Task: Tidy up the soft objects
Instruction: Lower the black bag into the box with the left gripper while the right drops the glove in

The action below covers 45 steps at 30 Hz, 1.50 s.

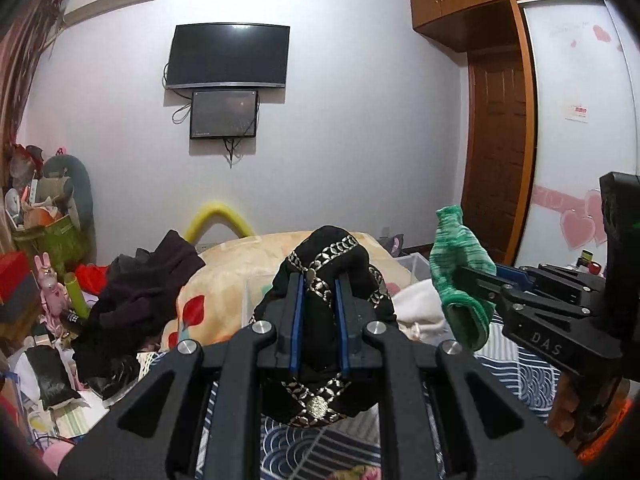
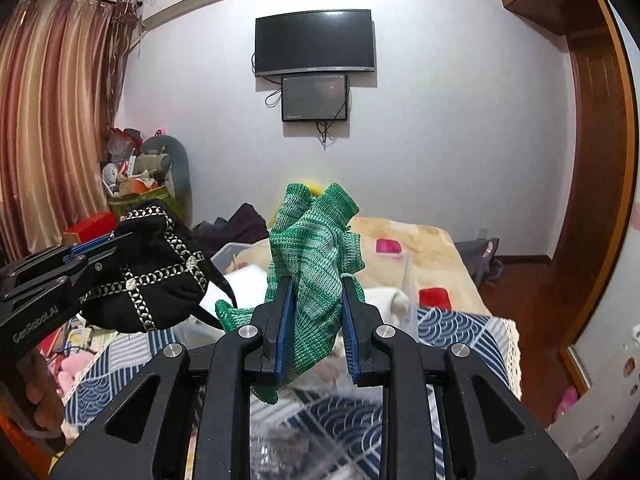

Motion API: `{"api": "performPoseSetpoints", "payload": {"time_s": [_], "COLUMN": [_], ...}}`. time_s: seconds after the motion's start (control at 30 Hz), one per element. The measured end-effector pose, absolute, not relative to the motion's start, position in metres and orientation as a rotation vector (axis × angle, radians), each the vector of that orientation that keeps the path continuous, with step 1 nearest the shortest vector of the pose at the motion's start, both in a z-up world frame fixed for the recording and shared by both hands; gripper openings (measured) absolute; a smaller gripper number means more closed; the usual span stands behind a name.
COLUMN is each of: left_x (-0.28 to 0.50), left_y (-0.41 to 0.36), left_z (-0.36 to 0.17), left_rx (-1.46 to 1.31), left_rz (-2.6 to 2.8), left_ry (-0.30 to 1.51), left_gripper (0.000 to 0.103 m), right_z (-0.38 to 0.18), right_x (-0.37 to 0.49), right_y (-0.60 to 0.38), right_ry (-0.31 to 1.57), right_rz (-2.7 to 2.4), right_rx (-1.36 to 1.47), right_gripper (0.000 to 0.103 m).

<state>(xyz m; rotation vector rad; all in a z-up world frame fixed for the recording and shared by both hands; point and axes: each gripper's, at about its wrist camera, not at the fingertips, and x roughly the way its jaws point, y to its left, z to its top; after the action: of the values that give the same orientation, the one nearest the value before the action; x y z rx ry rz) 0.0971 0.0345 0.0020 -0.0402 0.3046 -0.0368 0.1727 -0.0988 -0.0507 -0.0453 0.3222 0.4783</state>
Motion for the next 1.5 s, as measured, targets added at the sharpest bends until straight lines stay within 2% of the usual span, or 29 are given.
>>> {"api": "performPoseSetpoints", "payload": {"time_s": [0.57, 0.87, 0.97, 1.03, 1.1, 1.13, 1.3, 1.37, 1.43, 1.5], "left_x": [0.186, 0.196, 0.192, 0.19, 0.186, 0.184, 0.173, 0.168, 0.158, 0.148], "left_y": [0.043, 0.029, 0.026, 0.026, 0.028, 0.028, 0.03, 0.03, 0.031, 0.03], "left_z": [-0.05, -0.064, -0.062, -0.06, -0.057, -0.056, -0.045, -0.039, -0.032, -0.025], "left_rx": [-0.09, -0.019, -0.016, -0.028, -0.046, -0.054, -0.085, -0.094, -0.097, -0.092], "left_rz": [-0.063, -0.048, -0.053, -0.067, -0.08, -0.087, -0.119, -0.128, -0.127, -0.116], "left_ry": [0.518, 0.549, 0.557, 0.568, 0.57, 0.57, 0.567, 0.559, 0.536, 0.506], "left_gripper": [0.014, 0.02, 0.028, 0.041, 0.05, 0.051, 0.051, 0.054, 0.063, 0.067], "right_z": [-0.092, -0.099, -0.097, -0.094, -0.092, -0.09, -0.081, -0.076, -0.069, -0.064], "right_x": [0.226, 0.236, 0.235, 0.237, 0.236, 0.235, 0.225, 0.219, 0.211, 0.203], "right_y": [-0.065, -0.069, -0.07, -0.069, -0.07, -0.072, -0.083, -0.087, -0.092, -0.096], "right_ry": [0.495, 0.552, 0.552, 0.552, 0.55, 0.545, 0.505, 0.484, 0.46, 0.438], "right_rz": [0.46, 0.458, 0.454, 0.444, 0.439, 0.437, 0.44, 0.444, 0.449, 0.455], "right_rx": [-0.118, -0.116, -0.124, -0.13, -0.134, -0.134, -0.123, -0.119, -0.112, -0.105], "right_gripper": [0.02, 0.021, 0.024, 0.027, 0.032, 0.033, 0.053, 0.058, 0.06, 0.064]}}
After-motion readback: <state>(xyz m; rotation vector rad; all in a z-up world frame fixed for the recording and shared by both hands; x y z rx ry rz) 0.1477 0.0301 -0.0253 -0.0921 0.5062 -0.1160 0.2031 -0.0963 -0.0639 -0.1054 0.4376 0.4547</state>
